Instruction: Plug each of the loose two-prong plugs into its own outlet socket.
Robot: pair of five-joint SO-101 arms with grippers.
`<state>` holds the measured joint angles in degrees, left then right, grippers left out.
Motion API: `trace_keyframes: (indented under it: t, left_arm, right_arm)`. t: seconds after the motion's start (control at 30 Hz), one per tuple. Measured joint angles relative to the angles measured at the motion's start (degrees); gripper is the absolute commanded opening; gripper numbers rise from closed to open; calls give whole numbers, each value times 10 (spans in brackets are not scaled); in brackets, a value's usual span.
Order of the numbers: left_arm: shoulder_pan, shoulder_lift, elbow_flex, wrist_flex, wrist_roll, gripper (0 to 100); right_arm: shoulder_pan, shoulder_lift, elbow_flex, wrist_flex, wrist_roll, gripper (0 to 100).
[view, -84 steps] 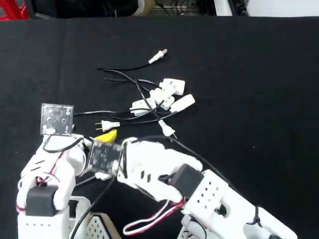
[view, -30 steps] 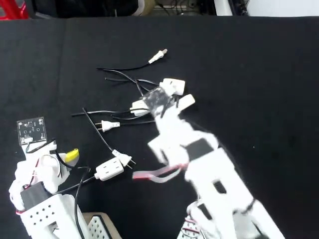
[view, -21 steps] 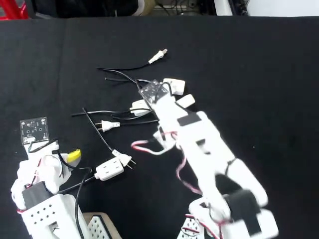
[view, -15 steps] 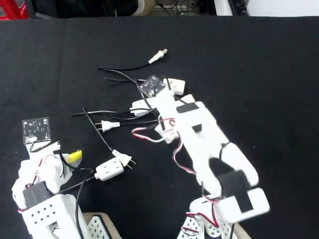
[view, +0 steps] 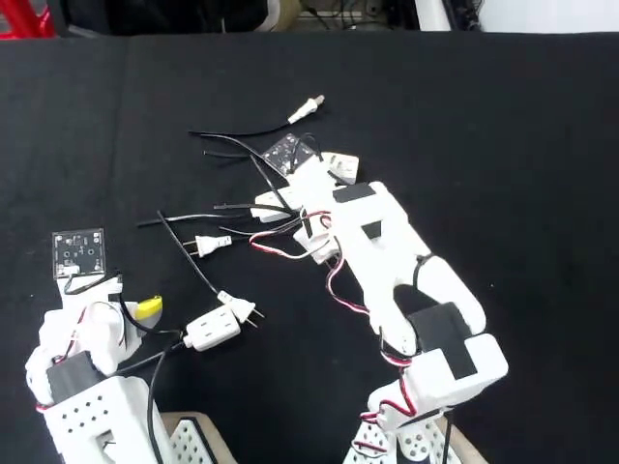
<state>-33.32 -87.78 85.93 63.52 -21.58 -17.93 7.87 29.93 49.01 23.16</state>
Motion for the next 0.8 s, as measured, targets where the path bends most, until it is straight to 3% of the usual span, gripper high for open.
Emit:
trace_keyframes:
  t: [0.27,0.8]
  left_arm:
    - [0,0,0,0,0,396]
    - [0,0,0,0,0,396]
  right_arm:
    - [1,6,-18,55,0,113]
    - [-10,62,-91,149,-15,70]
